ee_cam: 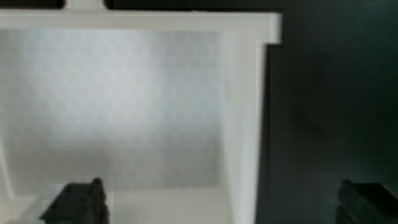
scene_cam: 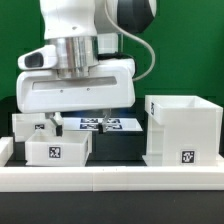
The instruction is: Assemble drawer
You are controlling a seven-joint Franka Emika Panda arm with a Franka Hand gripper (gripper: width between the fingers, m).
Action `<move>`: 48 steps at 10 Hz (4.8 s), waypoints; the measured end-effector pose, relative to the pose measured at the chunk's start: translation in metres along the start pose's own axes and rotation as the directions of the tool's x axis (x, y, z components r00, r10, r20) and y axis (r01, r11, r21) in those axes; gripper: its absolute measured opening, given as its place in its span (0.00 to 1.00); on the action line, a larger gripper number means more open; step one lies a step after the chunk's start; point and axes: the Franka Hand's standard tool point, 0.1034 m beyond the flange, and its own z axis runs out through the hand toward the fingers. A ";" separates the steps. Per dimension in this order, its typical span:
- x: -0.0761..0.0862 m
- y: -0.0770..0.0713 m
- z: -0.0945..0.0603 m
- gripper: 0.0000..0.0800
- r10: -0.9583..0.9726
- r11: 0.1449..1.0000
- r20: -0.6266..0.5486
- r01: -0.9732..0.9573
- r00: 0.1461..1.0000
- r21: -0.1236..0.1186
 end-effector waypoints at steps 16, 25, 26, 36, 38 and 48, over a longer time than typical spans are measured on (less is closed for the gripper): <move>-0.028 0.001 0.041 0.67 -0.012 0.999 0.009 0.012 1.000 -0.033; -0.026 0.002 0.039 0.05 -0.020 0.999 0.006 0.020 1.000 -0.033; -0.026 0.002 0.033 0.05 -0.074 0.997 0.014 0.075 0.997 -0.028; -0.021 -0.006 0.025 0.05 -0.700 0.712 0.075 0.702 0.710 -0.008; -0.021 -0.003 0.026 0.05 -0.782 0.620 0.080 0.784 0.618 0.008; -0.023 0.009 0.027 0.05 -0.992 -0.038 0.113 0.997 -0.046 0.070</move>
Offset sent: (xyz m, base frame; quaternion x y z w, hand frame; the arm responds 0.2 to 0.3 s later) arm 0.0000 0.0000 0.0000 0.0000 0.0000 0.0000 1.0000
